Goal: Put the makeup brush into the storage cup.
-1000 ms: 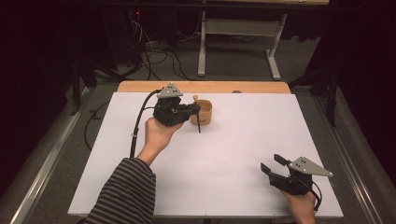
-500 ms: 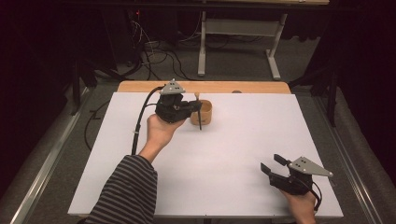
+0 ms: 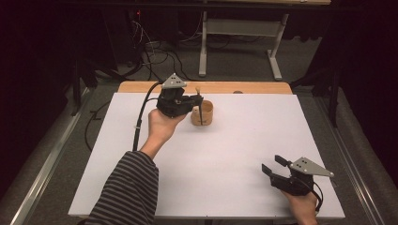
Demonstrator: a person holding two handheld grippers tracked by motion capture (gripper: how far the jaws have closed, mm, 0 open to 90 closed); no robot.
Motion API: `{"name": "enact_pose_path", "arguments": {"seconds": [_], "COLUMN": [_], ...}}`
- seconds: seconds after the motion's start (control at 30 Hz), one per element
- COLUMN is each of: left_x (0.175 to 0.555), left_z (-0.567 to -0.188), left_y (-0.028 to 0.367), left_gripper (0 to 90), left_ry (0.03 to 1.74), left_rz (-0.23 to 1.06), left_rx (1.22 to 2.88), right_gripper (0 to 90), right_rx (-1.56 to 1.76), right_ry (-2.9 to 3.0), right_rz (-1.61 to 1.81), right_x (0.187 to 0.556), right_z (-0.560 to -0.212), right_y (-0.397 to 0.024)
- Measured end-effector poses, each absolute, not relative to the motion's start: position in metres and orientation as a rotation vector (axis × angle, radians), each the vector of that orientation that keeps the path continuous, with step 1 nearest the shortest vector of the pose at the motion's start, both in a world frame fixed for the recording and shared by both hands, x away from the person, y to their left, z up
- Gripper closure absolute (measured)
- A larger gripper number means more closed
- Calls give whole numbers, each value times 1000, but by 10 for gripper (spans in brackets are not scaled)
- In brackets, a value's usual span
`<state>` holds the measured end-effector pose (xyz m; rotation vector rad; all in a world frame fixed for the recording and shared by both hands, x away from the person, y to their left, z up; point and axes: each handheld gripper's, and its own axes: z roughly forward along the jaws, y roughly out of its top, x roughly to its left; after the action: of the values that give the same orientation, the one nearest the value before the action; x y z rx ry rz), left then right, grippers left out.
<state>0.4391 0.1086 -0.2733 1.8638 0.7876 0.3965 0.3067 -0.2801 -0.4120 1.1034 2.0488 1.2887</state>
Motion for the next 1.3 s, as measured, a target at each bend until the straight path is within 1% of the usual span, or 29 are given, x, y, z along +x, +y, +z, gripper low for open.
{"name": "enact_pose_path", "arguments": {"seconds": [0.5, 0.77, 1.3], "left_x": [457, 468, 486], "left_z": [-270, -273, -282], "left_y": [102, 97, 86], "left_gripper": [837, 837, 836], "left_ry": [821, 845, 867], "left_rz": [428, 467, 495], "left_rx": [1865, 1882, 1890], "right_gripper": [385, 385, 385], "right_rx": [1107, 1098, 1093], "right_ry": [2046, 2050, 2059], "right_rz": [1293, 1294, 1295], "right_x": [307, 307, 307], "right_z": [-412, -412, -412], "right_y": [-282, -282, -280]}}
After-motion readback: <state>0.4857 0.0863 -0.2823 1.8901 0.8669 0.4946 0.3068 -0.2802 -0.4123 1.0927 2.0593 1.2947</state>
